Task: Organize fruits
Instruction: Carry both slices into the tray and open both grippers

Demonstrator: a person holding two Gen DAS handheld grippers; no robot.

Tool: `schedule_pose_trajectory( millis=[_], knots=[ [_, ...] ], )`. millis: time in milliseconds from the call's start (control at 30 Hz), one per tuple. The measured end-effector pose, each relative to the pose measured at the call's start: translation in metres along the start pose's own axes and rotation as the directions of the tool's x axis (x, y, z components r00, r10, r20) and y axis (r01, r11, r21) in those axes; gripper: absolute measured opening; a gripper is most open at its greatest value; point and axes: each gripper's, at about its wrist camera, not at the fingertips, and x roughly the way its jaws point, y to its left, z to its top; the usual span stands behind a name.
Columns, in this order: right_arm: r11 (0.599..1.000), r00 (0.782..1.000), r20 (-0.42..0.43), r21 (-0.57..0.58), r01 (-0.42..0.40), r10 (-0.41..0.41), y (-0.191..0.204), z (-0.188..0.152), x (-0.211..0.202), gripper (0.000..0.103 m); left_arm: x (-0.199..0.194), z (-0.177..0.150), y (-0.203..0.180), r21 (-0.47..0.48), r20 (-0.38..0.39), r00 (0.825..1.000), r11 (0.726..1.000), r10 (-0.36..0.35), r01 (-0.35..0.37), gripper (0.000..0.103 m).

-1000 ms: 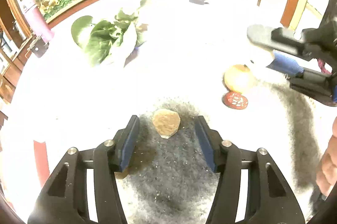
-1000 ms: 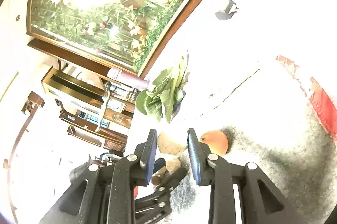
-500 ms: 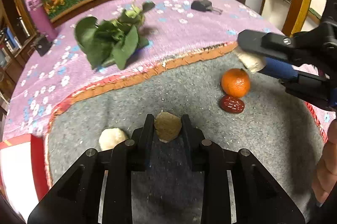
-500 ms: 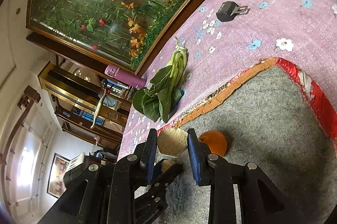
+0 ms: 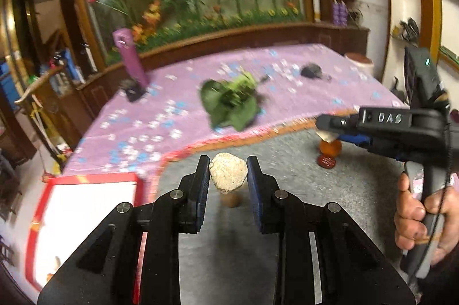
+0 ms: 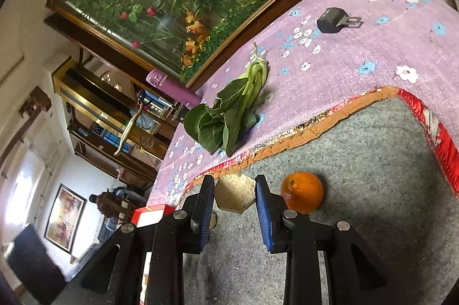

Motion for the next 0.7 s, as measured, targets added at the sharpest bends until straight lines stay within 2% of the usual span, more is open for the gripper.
schedule_pose_trajectory(
  millis=[167,333,467,600,700],
  knots=[
    [0.999,0.999,0.005,-0.037,0.038,-0.038,0.003,-0.004,0.005,0.028,-0.034,-0.005,0.034,-0.054,0.055,0.997,0.997,0.055,-0.052,0.025],
    [0.989,0.994,0.028,-0.101,0.104,-0.102,0.009,-0.008,0.008,0.028,-0.056,-0.014,0.066,-0.105,0.08,0.992,0.991,0.097,-0.089,0.025],
    [0.982,0.992,0.043,-0.138,0.127,-0.122,0.016,-0.012,0.013,0.028,-0.068,-0.023,0.092,-0.15,0.088,0.988,0.982,0.127,-0.112,0.025],
    [0.984,0.994,0.049,-0.145,0.107,-0.101,0.032,-0.021,0.014,0.028,-0.075,-0.035,0.116,-0.18,0.082,0.986,0.975,0.147,-0.131,0.025],
    [0.979,0.998,0.017,-0.189,0.069,-0.067,0.058,-0.035,0.024,0.028,-0.071,-0.047,0.135,-0.21,0.061,0.986,0.968,0.154,-0.138,0.025]
  ],
)
